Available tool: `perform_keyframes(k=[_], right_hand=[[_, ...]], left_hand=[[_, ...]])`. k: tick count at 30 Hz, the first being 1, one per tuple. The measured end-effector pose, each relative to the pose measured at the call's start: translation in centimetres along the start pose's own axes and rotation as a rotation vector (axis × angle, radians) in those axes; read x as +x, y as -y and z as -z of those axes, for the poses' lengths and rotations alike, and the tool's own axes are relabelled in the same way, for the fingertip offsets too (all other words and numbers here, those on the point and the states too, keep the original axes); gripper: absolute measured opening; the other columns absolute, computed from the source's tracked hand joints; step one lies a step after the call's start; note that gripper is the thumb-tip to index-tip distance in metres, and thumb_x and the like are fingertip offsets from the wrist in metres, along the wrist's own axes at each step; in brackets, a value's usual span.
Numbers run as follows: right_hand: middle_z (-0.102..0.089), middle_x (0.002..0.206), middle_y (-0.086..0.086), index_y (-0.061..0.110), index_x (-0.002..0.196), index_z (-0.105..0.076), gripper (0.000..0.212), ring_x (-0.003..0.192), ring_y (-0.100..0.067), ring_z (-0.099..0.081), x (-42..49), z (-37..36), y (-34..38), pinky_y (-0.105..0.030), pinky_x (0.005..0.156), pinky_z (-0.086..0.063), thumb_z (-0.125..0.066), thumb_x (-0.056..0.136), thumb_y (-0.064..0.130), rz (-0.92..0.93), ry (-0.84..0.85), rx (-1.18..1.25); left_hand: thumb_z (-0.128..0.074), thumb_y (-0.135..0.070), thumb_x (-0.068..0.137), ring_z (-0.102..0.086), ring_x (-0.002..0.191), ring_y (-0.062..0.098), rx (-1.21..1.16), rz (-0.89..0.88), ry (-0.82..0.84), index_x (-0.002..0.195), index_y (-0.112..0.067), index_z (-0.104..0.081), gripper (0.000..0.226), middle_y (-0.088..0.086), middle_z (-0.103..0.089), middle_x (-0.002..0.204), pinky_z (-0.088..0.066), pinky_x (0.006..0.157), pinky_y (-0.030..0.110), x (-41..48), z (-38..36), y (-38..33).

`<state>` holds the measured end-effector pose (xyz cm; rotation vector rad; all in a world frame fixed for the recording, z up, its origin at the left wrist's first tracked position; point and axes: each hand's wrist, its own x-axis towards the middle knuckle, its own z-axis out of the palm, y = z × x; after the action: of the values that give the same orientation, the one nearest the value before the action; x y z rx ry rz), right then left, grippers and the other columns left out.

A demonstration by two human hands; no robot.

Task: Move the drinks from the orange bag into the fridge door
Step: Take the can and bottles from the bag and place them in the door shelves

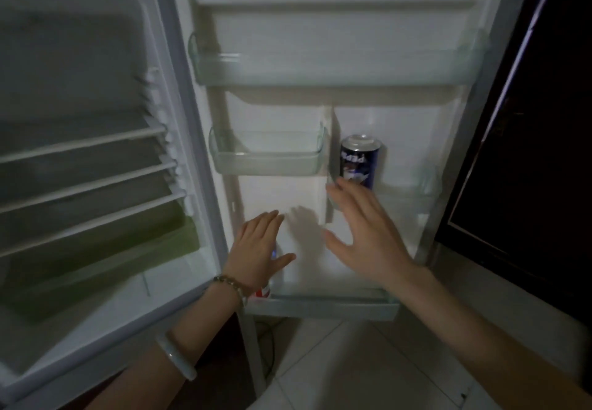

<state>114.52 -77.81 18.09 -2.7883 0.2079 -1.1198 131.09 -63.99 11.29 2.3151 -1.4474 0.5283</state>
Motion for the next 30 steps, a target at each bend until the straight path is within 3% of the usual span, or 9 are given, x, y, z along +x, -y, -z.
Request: perform_keyframes(k=[3, 5, 7, 11, 19, 22, 26, 30], right_hand=[[-0.048, 0.137, -0.015, 0.008, 0.133, -0.043, 0.06, 0.127, -0.022, -0.035, -1.7, -4.1, 2.5, -0.031, 0.105, -0.029, -0.047, 0.082, 0.041, 0.094, 0.143, 0.047], [-0.049, 0.135, -0.016, 0.006, 0.132, -0.044, 0.063, 0.125, -0.024, -0.039, -2.3, -6.4, 3.7, -0.033, 0.103, -0.034, -0.046, 0.081, 0.043, 0.121, 0.214, 0.113], [-0.051, 0.133, -0.016, 0.007, 0.132, -0.044, 0.064, 0.122, -0.027, -0.044, -3.0, -8.4, 4.9, -0.036, 0.099, -0.04, -0.052, 0.078, 0.041, 0.154, 0.267, 0.154], [-0.055, 0.127, -0.021, 0.002, 0.127, -0.049, 0.073, 0.116, -0.034, -0.053, -5.0, -12.1, 8.0, -0.044, 0.094, -0.045, -0.078, 0.065, 0.027, 0.273, 0.381, 0.205], [-0.055, 0.125, -0.024, 0.001, 0.126, -0.051, 0.078, 0.113, -0.038, -0.055, -12.0, -18.9, 17.9, -0.045, 0.089, -0.048, -0.081, 0.06, 0.028, 0.607, 0.694, 0.333], [-0.051, 0.13, -0.026, -0.001, 0.129, -0.047, 0.075, 0.117, -0.04, -0.051, -14.9, -20.5, 22.8, -0.048, 0.092, -0.047, -0.077, 0.065, 0.025, 0.743, 0.797, 0.381], [-0.041, 0.139, -0.023, 0.002, 0.136, -0.038, 0.07, 0.129, -0.037, -0.037, -18.1, -21.7, 29.2, -0.046, 0.103, -0.036, -0.068, 0.077, 0.023, 0.898, 0.875, 0.474], [-0.045, 0.135, -0.024, 0.0, 0.131, -0.044, 0.068, 0.126, -0.037, -0.042, -22.0, -23.6, 35.7, -0.047, 0.102, -0.041, -0.071, 0.072, 0.019, 1.039, 0.899, 0.492]], left_hand=[[-0.045, -0.058, 0.075, -0.054, 0.115, 0.027, 0.029, 0.054, 0.024, 0.126, -0.008, -0.051, 0.072, 0.011, -0.056, 0.129, -0.041, 0.096, 0.037, -2.9, 1.1, 1.3], [-0.05, -0.055, 0.074, -0.056, 0.112, 0.026, 0.027, 0.103, 0.013, 0.123, -0.008, -0.051, 0.068, 0.01, -0.058, 0.125, -0.036, 0.094, 0.032, -5.5, 1.7, 2.2], [-0.05, -0.054, 0.073, -0.057, 0.11, 0.026, 0.053, 0.171, 0.02, 0.123, -0.008, -0.052, 0.068, 0.01, -0.059, 0.123, -0.032, 0.094, 0.03, -8.6, 2.2, 2.9], [-0.054, -0.053, 0.077, -0.054, 0.114, 0.026, 0.123, 0.344, 0.071, 0.127, -0.007, -0.048, 0.068, 0.011, -0.056, 0.128, -0.041, 0.096, 0.037, -15.7, 2.7, 3.2], [-0.043, -0.062, 0.074, -0.049, 0.122, 0.025, 0.138, 0.924, 0.15, 0.132, -0.011, -0.045, 0.077, 0.007, -0.05, 0.136, -0.036, 0.1, 0.036, -33.5, 4.1, 0.8], [-0.056, -0.056, 0.079, -0.043, 0.127, 0.025, 0.167, 1.126, 0.173, 0.134, -0.011, -0.041, 0.072, 0.008, -0.045, 0.14, -0.032, 0.103, 0.038, -40.4, 5.4, -0.8], [-0.054, -0.052, 0.083, -0.031, 0.134, 0.019, 0.173, 1.396, 0.166, 0.14, -0.017, -0.032, 0.07, 0.002, -0.034, 0.147, -0.022, 0.109, 0.034, -48.8, 6.9, -2.9], [-0.054, -0.051, 0.085, -0.033, 0.133, 0.022, 0.143, 1.665, 0.121, 0.138, -0.018, -0.034, 0.065, 0.003, -0.036, 0.146, -0.023, 0.109, 0.036, -56.6, 8.4, -3.9]])
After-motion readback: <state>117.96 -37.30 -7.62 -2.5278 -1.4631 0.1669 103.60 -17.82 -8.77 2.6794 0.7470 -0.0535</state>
